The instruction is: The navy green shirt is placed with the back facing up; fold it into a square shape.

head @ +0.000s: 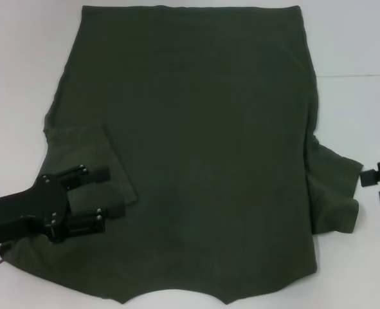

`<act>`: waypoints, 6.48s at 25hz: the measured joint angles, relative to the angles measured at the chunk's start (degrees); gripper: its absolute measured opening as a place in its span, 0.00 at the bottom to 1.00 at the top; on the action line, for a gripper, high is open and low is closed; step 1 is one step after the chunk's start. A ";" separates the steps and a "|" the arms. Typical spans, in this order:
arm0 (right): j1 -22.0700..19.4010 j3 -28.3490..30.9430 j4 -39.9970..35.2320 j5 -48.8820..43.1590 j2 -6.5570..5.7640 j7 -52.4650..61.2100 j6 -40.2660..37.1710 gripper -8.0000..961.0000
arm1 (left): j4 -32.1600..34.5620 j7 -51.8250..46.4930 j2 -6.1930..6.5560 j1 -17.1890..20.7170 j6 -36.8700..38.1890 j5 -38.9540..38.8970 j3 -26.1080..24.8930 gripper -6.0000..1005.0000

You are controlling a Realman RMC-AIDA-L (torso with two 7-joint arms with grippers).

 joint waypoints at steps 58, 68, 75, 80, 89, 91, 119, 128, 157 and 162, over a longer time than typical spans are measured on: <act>1.86 -1.36 8.01 -3.60 4.95 -7.81 15.96 0.56 | -0.02 -0.23 -0.75 -0.42 -1.94 -0.15 -0.50 0.86; 1.84 -1.61 8.03 -3.67 5.23 -8.41 15.74 0.51 | -0.05 -0.24 -0.75 -0.42 -1.94 -0.69 -0.50 0.86; 1.76 -1.25 7.96 -3.69 5.44 -8.96 16.53 0.50 | -0.11 -0.27 -0.75 -0.49 -1.94 -0.71 -0.50 0.86; 1.80 -1.42 7.85 -3.71 5.40 -8.98 16.42 0.28 | -0.11 -0.38 -0.75 -0.51 -1.94 -0.71 -0.50 0.86; 1.90 -1.57 7.49 -3.79 4.31 -9.34 15.63 0.02 | -0.15 -0.41 -0.76 -0.51 -1.93 -0.70 -0.50 0.86; 1.90 -1.36 7.32 -3.72 3.16 -9.70 14.77 0.02 | -0.19 -0.41 -0.76 -0.51 -1.94 -0.70 -0.50 0.86; 14.03 -5.57 0.04 -3.86 4.26 -12.59 8.00 0.02 | 0.16 -1.69 -0.71 -0.48 -1.40 -0.80 -0.63 0.86; 20.81 -15.98 4.85 -4.04 7.90 -8.69 16.17 0.02 | 0.15 -1.84 -0.66 -0.53 -1.41 -1.41 -0.69 0.86; 15.98 -9.77 5.13 5.55 4.20 -2.25 27.13 0.94 | 0.24 -2.61 -0.32 -1.99 -1.67 -1.54 -0.68 0.86; 14.79 -11.33 5.17 -0.05 2.29 3.26 24.12 0.95 | 0.24 -2.52 -0.38 -1.67 -1.71 -1.49 -0.68 0.86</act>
